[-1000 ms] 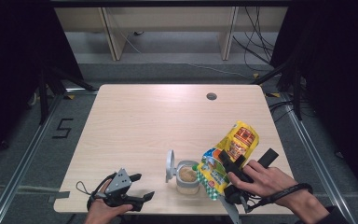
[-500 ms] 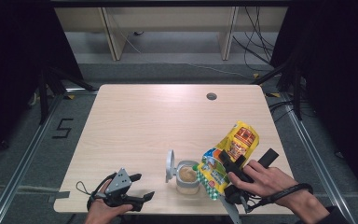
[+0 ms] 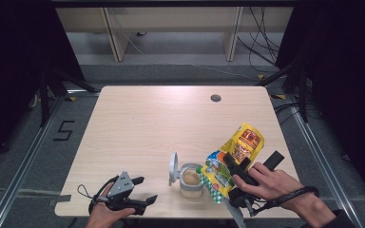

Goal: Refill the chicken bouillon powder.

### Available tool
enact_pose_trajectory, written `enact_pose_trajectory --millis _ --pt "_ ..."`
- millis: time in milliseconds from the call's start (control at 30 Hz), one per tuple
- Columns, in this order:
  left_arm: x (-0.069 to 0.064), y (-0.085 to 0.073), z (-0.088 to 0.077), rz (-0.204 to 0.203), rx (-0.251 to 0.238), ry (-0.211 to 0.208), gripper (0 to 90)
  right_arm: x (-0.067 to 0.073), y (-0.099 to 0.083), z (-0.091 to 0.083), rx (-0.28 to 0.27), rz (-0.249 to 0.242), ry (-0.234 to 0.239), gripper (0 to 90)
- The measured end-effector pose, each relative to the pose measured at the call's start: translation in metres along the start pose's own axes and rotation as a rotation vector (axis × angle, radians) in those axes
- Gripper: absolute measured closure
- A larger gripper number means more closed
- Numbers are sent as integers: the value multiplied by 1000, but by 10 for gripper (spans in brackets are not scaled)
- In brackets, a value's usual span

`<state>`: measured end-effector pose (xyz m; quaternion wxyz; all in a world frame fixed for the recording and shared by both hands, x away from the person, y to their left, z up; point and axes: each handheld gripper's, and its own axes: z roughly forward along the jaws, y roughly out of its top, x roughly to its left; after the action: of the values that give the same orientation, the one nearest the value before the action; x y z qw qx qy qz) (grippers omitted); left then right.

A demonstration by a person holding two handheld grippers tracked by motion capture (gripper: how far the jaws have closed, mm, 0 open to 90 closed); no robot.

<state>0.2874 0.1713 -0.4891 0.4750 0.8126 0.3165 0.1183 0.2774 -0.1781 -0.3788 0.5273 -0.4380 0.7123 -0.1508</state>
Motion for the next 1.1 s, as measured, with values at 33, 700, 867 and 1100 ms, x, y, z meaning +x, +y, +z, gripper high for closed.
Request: enact_pose_trajectory --millis 33,700,867,1100 --pt "0 0 0 0 4 -4 202 0 0 0 0 5 2 675" --pt "0 0 0 0 4 -3 202 2 0 0 -5 9 0 676" --pt "0 0 0 0 -1 1 202 2 0 0 -6 16 -2 676" --pt "0 0 0 0 0 0 202 2 1 0 -7 11 3 676"
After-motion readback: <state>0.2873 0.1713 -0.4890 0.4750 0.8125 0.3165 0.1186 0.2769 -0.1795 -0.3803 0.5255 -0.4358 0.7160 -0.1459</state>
